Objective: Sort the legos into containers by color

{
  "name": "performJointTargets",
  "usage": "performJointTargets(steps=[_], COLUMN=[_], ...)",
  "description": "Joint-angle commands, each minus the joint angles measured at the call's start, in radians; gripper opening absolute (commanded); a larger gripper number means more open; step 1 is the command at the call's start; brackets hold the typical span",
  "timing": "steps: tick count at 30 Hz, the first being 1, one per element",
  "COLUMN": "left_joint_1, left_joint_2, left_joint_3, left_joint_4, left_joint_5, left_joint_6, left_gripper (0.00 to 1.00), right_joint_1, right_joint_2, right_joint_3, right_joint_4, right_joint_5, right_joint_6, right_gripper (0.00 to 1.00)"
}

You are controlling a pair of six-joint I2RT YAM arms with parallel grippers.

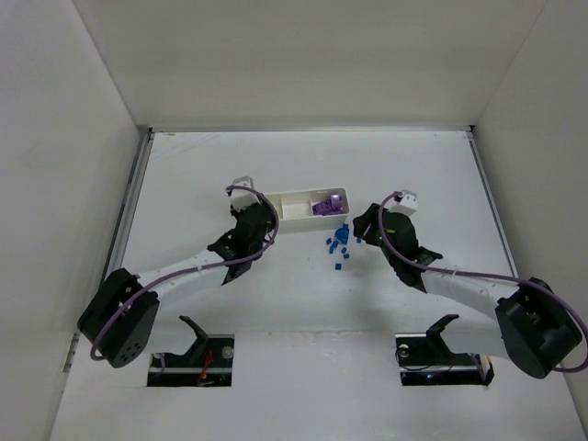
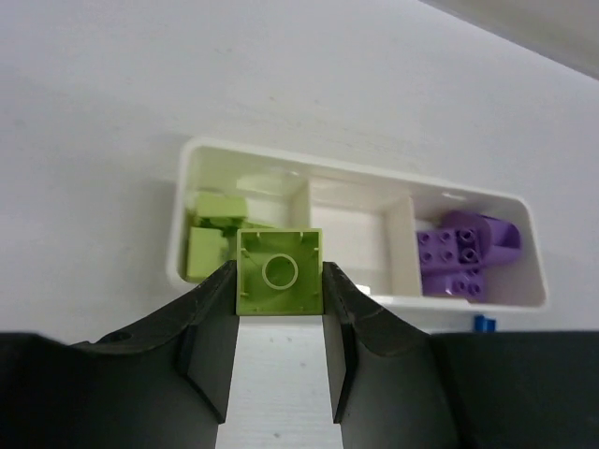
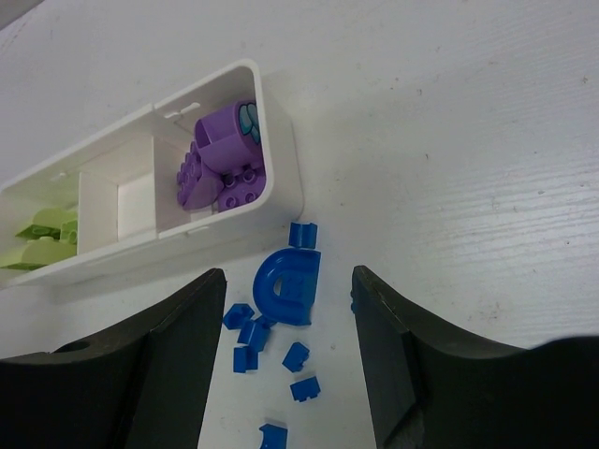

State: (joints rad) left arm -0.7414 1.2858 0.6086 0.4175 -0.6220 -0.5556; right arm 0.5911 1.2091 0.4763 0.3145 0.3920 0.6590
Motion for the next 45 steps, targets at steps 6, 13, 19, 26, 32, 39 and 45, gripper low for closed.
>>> performJointTargets(steps=[6, 13, 19, 26, 32, 39, 45], left_joint_1=[0.165, 0.172, 0.165, 0.162, 0.133, -0.015, -0.180], left_joint_2=[0.107, 0.205, 0.242, 0.222, 0.074, -0.094, -0.057], left_joint_3=[0.115, 0.164, 0.177, 0.175, 0.093, -0.058, -0.093], left_joint_4=[0.004, 0.006, 0.015, 0.015, 0.023, 0.009, 0.033], left_joint_5=[0.223, 0.235, 0.199, 0.188, 0.160, 0.168, 0.179], left_joint_6=[0.008, 0.014, 0.034, 0.037, 0.045, 0.020, -0.049], left_gripper=[0.23, 0.25, 0.33, 0.58, 0.52, 0.41, 0.41], right_joint_1=[0.031, 0.036, 0.049, 0.059, 0.082, 0.082, 0.063], right_joint_2=[0.027, 0.030, 0.043, 0.050, 0.064, 0.127, 0.214], right_joint_3=[0.059, 0.064, 0.074, 0.082, 0.119, 0.169, 0.185], right_joint_4=[0.054, 0.051, 0.043, 0.040, -0.018, -0.120, -0.134], right_joint_5=[0.001, 0.002, 0.007, 0.010, 0.011, 0.019, -0.044], right_joint_6=[-0.012, -0.022, -0.036, -0.050, -0.087, -0.134, -0.157], right_gripper=[0.62, 0.63, 0.62, 0.57, 0.24, 0.25, 0.62])
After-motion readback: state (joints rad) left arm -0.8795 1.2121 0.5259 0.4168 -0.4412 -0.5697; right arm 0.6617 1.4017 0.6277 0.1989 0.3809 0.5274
